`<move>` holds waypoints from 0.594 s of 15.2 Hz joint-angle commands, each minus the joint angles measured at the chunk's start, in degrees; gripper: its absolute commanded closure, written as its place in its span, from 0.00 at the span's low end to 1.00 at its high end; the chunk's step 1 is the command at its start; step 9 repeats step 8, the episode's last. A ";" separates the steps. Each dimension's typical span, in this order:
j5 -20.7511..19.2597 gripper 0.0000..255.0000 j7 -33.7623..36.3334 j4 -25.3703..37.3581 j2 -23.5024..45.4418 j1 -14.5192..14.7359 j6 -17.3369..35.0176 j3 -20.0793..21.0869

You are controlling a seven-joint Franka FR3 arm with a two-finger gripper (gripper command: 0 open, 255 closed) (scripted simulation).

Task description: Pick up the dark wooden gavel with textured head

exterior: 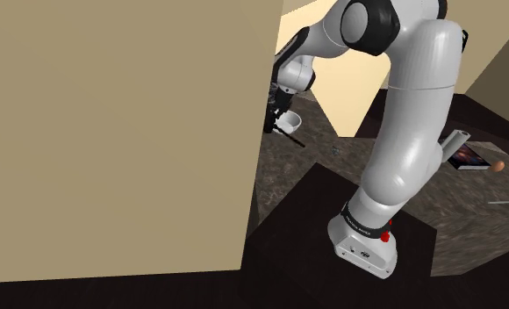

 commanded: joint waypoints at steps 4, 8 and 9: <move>-2.95 1.00 2.54 -0.34 -3.29 1.05 -2.54 -1.54; -4.19 1.00 3.61 -0.27 -4.55 1.42 -3.69 -2.09; -4.19 1.00 3.61 -0.27 -4.55 1.42 -3.69 -2.09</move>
